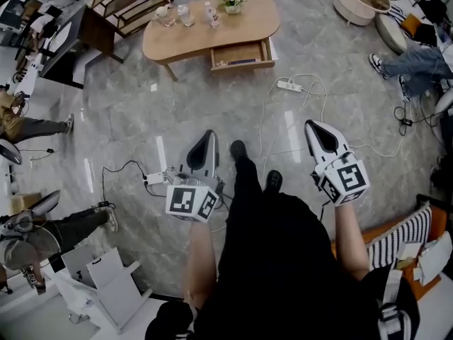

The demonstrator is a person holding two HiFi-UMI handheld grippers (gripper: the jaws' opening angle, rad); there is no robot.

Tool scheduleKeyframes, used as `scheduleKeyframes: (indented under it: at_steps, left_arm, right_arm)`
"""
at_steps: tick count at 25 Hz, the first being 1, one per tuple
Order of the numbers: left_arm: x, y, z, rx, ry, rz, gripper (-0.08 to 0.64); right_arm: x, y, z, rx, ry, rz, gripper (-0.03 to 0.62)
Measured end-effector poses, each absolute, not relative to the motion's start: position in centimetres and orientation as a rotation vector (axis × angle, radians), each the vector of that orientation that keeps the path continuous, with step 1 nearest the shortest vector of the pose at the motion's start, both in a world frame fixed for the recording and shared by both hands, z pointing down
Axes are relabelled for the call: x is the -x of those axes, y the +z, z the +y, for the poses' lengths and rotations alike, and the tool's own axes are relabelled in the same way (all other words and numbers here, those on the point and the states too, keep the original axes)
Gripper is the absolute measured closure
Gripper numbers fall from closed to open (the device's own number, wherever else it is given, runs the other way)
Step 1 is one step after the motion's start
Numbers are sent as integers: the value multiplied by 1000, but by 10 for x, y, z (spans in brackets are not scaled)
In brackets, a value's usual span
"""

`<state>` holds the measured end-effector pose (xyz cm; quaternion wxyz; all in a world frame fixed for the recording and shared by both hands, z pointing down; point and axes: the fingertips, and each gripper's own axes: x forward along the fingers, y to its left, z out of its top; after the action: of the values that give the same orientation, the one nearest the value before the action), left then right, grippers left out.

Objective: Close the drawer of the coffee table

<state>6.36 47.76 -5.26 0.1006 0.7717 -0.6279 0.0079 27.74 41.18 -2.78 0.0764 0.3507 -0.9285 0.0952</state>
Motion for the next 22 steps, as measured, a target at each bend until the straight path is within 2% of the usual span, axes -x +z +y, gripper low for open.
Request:
scheduleKeyframes:
  at_steps: [22]
  left_arm:
    - [92, -15, 295, -2355, 84, -1618, 546]
  right_arm:
    - [-149, -33, 259, -1301, 233, -2627, 578]
